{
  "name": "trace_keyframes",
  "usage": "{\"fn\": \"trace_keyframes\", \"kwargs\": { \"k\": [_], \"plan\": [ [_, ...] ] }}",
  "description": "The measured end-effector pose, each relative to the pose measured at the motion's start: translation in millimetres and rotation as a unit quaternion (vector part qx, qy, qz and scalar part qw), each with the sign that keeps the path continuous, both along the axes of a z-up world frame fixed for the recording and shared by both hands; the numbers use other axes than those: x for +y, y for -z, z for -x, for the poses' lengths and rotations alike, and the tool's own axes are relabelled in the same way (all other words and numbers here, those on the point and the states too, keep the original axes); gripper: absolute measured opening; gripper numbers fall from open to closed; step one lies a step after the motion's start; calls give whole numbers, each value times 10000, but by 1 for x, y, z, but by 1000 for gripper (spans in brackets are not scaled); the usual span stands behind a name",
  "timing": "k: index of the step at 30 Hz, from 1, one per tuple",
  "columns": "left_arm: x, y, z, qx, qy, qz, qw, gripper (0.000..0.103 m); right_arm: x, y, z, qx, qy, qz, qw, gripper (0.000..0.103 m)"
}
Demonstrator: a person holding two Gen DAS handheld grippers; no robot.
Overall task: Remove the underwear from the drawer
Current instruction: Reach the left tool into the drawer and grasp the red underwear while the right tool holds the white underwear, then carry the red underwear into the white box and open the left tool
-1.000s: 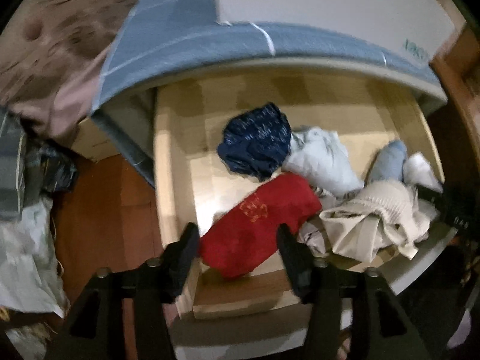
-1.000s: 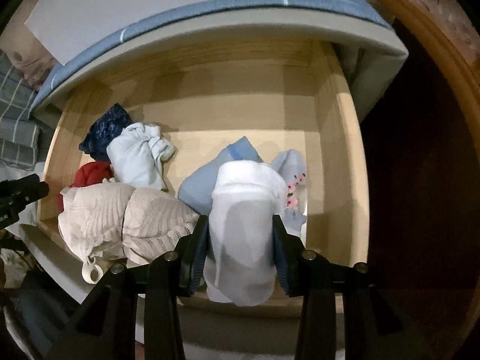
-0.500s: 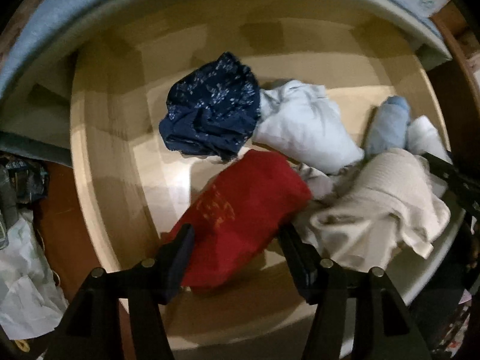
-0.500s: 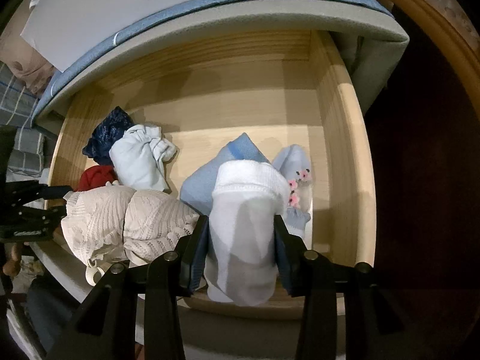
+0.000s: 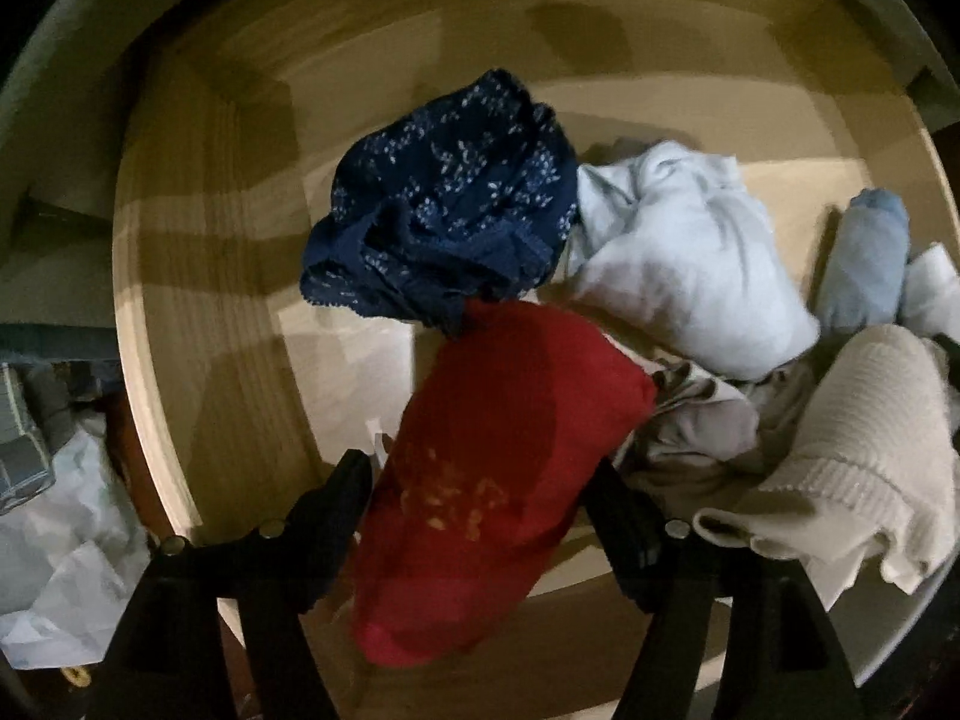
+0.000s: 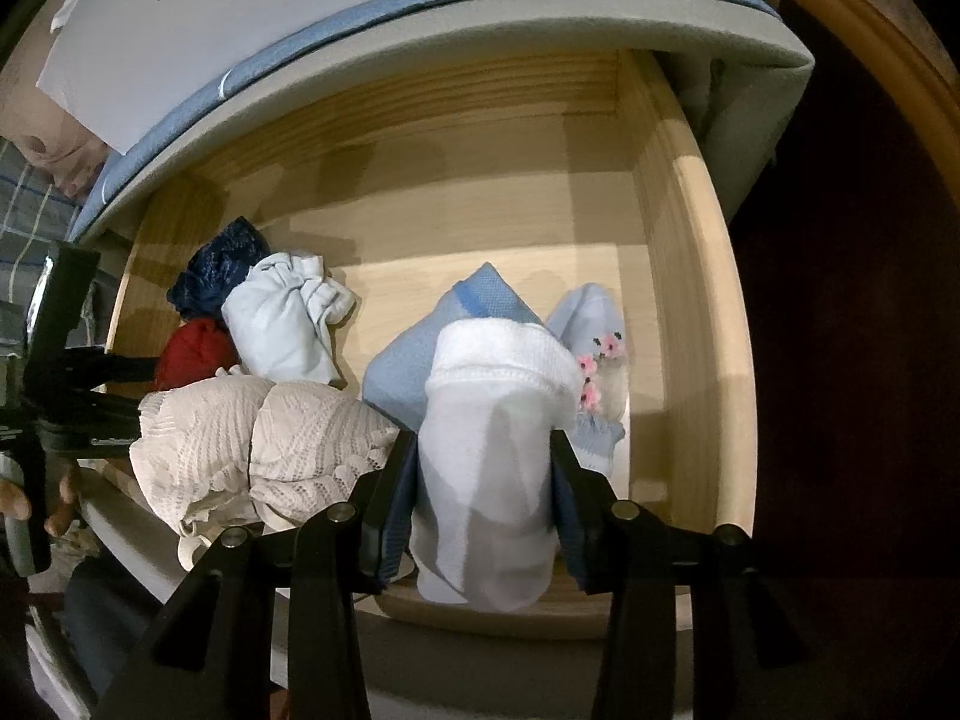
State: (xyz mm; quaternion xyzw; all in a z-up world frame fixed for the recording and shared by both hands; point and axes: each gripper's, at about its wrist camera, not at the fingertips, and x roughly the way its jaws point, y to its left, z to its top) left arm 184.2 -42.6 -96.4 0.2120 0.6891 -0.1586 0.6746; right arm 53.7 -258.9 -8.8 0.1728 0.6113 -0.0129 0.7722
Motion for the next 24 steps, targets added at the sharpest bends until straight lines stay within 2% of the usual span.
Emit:
{"fn": "trace_keyframes", "kwargs": {
  "k": [2, 6, 7, 8, 10, 13, 18, 24],
  "plan": [
    [-3, 3, 1, 12, 63, -176, 9998, 73, 0, 0, 1, 0, 8, -21, 10000, 41],
    [4, 2, -2, -2, -53, -136, 9999, 72, 0, 1, 1, -3, 25, -51, 10000, 41],
    [7, 0, -2, -48, -109, -107, 9999, 66, 0, 1, 1, -1, 28, -55, 10000, 41],
    [10, -2, -2, -67, -156, -71, 9998, 55, 0, 1, 1, -2, 30, -57, 10000, 41],
    [16, -2, -1, 59, -362, 83, 9993, 50, 0, 1, 1, -1, 33, -61, 10000, 41],
    [29, -5, 1, 22, -572, 199, 9982, 44, 0, 0, 1, -1, 28, -62, 10000, 41],
    [44, -16, 8, -110, -764, 407, 9962, 42, 1, 1, 0, -2, 32, -68, 10000, 41],
    [59, -48, 16, -379, -894, 756, 9924, 42, 1, 0, 1, -4, 39, -67, 10000, 41]
  ]
}}
